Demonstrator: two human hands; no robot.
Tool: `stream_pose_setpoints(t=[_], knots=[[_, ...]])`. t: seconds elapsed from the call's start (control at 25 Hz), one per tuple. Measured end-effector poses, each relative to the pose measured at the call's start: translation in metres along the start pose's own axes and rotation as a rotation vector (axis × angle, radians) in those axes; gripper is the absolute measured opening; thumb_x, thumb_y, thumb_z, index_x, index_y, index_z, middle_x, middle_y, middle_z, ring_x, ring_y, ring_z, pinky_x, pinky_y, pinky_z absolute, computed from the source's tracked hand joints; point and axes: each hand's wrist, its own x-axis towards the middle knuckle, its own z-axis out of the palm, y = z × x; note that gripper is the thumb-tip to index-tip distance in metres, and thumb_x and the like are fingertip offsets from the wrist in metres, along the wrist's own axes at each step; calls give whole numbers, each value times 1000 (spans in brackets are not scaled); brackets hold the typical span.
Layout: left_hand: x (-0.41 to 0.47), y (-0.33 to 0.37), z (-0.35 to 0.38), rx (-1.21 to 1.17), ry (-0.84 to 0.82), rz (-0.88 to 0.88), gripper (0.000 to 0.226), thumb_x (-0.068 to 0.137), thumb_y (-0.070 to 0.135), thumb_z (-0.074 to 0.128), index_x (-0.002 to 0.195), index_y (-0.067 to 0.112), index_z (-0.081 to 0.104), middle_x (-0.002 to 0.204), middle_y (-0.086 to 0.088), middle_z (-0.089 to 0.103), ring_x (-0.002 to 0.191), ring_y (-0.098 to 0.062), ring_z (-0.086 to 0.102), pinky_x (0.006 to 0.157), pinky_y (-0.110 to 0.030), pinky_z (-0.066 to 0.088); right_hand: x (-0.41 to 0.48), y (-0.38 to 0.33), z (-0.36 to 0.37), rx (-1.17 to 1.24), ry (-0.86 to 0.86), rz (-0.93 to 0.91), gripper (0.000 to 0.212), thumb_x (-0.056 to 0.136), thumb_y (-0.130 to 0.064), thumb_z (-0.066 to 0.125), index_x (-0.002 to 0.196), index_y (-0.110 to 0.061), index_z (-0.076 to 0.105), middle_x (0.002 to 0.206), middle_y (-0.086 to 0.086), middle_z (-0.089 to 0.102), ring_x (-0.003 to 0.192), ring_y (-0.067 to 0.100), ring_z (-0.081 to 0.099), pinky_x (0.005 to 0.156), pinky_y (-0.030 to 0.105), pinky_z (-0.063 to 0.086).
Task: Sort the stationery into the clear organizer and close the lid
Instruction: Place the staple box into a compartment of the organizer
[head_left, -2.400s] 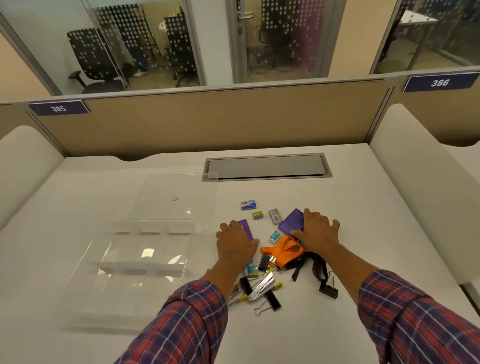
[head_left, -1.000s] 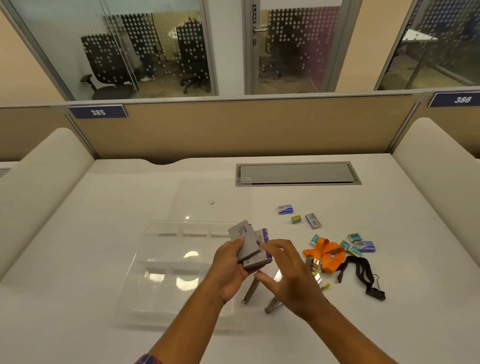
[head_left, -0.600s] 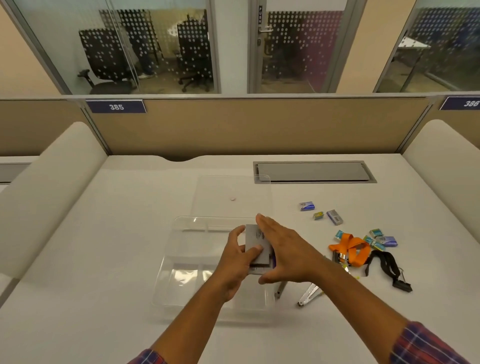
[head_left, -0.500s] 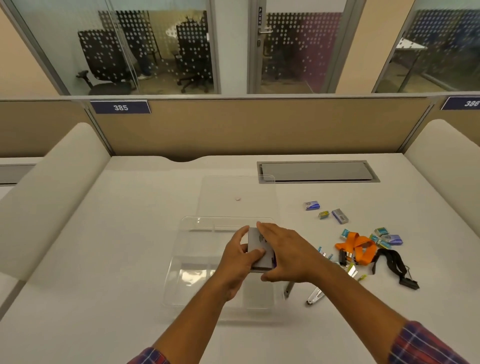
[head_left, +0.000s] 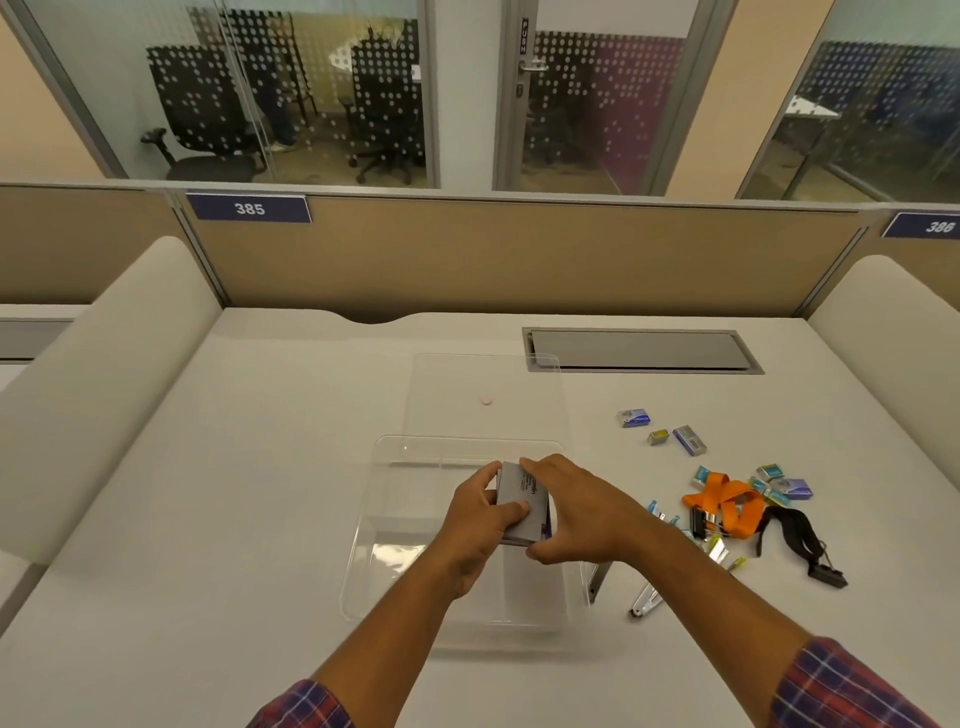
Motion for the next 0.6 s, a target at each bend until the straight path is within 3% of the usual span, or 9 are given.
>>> stream_pose_setpoints(t=[0.12, 0.24, 0.36, 0.48, 0.6], knots=[[5, 5, 4, 34, 26, 5, 52, 95, 14, 69, 143, 26, 51, 122, -11, 71, 107, -29, 72, 91, -43, 62, 12, 3, 0, -123, 50, -20, 110, 58, -70, 67, 151, -28, 25, 137, -3, 48, 109, 15, 54, 91, 30, 51], [15, 13, 4, 136, 208, 36, 44, 101, 22, 59, 145, 23, 51, 129, -3, 66, 116, -20, 64, 95, -33, 56, 26, 16, -6, -194, 81, -17, 108, 58, -72, 65, 149, -27, 28, 134, -1, 52, 107, 17, 53, 93, 34, 45], [26, 3, -12, 594, 387, 243, 38, 105, 26, 49, 142, 18, 55, 143, -3, 59, 133, -20, 53, 113, -36, 40, 38, 33, -14, -280, 42, 35, 106, 59, -71, 66, 148, -28, 29, 130, -1, 54, 107, 19, 56, 96, 43, 40], [33, -28, -24, 1072, 289, 357, 45, 109, 37, 34, 149, 20, 47, 151, -1, 52, 144, -21, 42, 122, -39, 24, 48, 38, -8, -269, -44, 48, 100, 56, -67, 74, 140, -32, 31, 124, -2, 56, 105, 19, 56, 97, 44, 38], [39, -51, -27, 1354, 211, 376, 60, 107, 48, 10, 153, 25, 40, 155, 4, 48, 150, -17, 33, 127, -44, 10, 58, 36, -1, -241, -78, 32, 91, 57, -62, 79, 132, -33, 36, 120, -3, 55, 102, 17, 53, 96, 43, 40]])
